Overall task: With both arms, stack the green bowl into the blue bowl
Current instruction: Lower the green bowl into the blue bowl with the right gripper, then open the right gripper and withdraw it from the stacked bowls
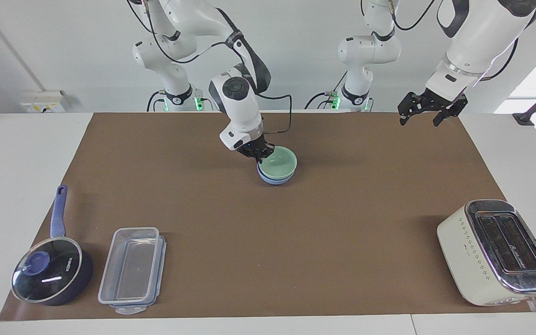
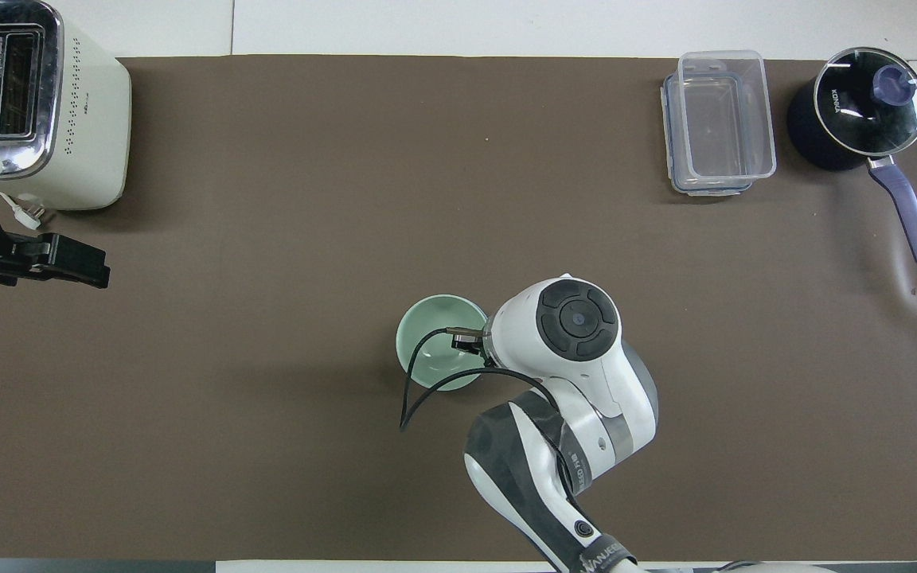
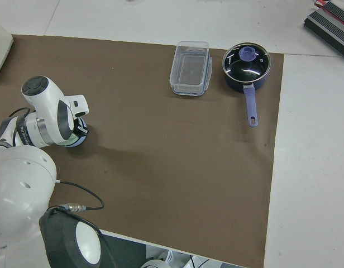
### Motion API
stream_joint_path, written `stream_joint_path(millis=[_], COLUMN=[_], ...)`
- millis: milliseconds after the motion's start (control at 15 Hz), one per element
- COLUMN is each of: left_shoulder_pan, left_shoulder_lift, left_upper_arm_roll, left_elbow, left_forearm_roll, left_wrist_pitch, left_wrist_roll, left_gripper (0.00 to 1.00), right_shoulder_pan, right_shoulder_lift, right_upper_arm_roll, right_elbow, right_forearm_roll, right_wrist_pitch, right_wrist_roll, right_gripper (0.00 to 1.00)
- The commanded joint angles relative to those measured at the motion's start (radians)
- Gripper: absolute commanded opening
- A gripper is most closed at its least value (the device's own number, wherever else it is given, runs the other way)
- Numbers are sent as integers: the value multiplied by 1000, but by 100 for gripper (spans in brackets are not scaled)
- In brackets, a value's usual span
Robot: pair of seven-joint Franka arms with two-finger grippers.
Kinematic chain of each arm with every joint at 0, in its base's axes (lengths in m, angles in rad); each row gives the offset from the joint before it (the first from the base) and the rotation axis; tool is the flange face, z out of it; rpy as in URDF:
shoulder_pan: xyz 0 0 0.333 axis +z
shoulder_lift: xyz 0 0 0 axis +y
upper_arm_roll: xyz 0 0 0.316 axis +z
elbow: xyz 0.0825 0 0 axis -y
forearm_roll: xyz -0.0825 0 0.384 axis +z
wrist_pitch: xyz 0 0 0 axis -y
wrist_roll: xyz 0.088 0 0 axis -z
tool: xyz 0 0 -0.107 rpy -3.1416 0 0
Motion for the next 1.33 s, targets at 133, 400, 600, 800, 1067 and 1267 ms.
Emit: stream_joint_path(millis=[133,400,600,800,1067,1267], left_shoulder_pan=[-9,-1,5,5,7,7], left_shoulder_lift=[18,4,-8,-11,-16,-16], left_upper_arm_roll=[1,-6,-6,-5,0,-2], left_elbow=[37,37,27,22,20,20], left_forearm_roll=[21,21,21,21,21,21], left_wrist_pitch=[-57,-48,-43,-46,-48,-48], left_wrist_roll=[-4,-7,-6,-6,-7,-7], left_gripper=[100,100,100,100,100,100], right_shoulder_pan=[-6,-8,-10,-58,-186,-308], right_shoulder_lift=[-17,-38,-51,-113,-210,-264], right_upper_arm_roll=[-4,-7,-10,-12,-14,-14], right_elbow=[15,18,44,39,41,57], right_forearm_roll=[12,9,7,7,-11,-92], right_wrist_pitch=[-84,-88,-91,-97,-147,-233], right_wrist_roll=[-35,-40,-38,-38,-126,-190], right_gripper=[0,74,93,100,100,100])
